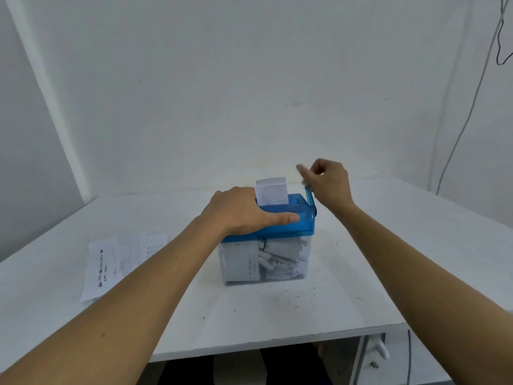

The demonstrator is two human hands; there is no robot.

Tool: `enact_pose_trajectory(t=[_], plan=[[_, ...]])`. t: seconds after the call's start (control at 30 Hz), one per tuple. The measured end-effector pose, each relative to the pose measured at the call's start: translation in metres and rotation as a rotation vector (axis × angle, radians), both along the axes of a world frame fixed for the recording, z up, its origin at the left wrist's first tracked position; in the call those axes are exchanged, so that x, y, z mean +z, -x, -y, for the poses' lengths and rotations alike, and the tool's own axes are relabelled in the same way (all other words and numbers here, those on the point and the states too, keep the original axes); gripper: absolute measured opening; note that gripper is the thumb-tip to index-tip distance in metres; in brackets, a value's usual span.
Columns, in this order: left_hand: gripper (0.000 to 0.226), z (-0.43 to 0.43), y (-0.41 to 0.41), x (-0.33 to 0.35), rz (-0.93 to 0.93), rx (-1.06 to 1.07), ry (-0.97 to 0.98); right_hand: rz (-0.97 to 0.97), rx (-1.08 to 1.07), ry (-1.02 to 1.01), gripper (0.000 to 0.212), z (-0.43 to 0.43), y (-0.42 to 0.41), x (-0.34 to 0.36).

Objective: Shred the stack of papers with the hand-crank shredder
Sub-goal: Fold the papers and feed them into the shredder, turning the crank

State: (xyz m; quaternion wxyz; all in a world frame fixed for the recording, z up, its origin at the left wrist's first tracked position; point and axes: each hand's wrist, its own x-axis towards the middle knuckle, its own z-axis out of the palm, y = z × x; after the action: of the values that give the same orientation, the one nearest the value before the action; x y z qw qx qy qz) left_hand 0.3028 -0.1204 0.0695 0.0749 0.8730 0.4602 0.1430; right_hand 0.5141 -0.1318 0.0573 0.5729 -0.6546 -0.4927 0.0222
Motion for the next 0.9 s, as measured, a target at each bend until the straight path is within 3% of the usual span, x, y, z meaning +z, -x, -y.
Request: enact_pose_trajectory(t=[0.17,0.27,0.4,0.7,0.77,0.83,0.9], plan=[[0.087,0.004,0.0,0.0,0.001,0.006,-0.019,-0.047,0.05,0.347,0.044,-0.004,-0.008,-0.033],[0.083,0.007,-0.001,0.0,0.027,0.041,-0.027,0.047,0.023,0.605,0.027,0.005,-0.005,-0.037],[0.082,0.009,-0.003,0.0,0.038,0.067,-0.032,0.107,0.018,0.812,0.028,0.025,0.005,-0.048],[0.087,0.009,-0.002,0.004,0.044,0.005,0.038,0.197,0.233,0.899,0.038,0.087,0.01,-0.029],[0.093,0.01,-0.002,0.005,0.035,0.008,0.059,0.094,0.259,0.867,0.042,0.099,0.01,-0.02],[0.102,0.01,-0.001,0.005,0.02,0.017,0.056,-0.161,0.324,0.686,0.043,0.111,0.01,0.0],[0.106,0.009,-0.002,0.006,0.004,0.02,0.046,-0.27,0.368,0.575,0.049,0.119,0.009,0.024]])
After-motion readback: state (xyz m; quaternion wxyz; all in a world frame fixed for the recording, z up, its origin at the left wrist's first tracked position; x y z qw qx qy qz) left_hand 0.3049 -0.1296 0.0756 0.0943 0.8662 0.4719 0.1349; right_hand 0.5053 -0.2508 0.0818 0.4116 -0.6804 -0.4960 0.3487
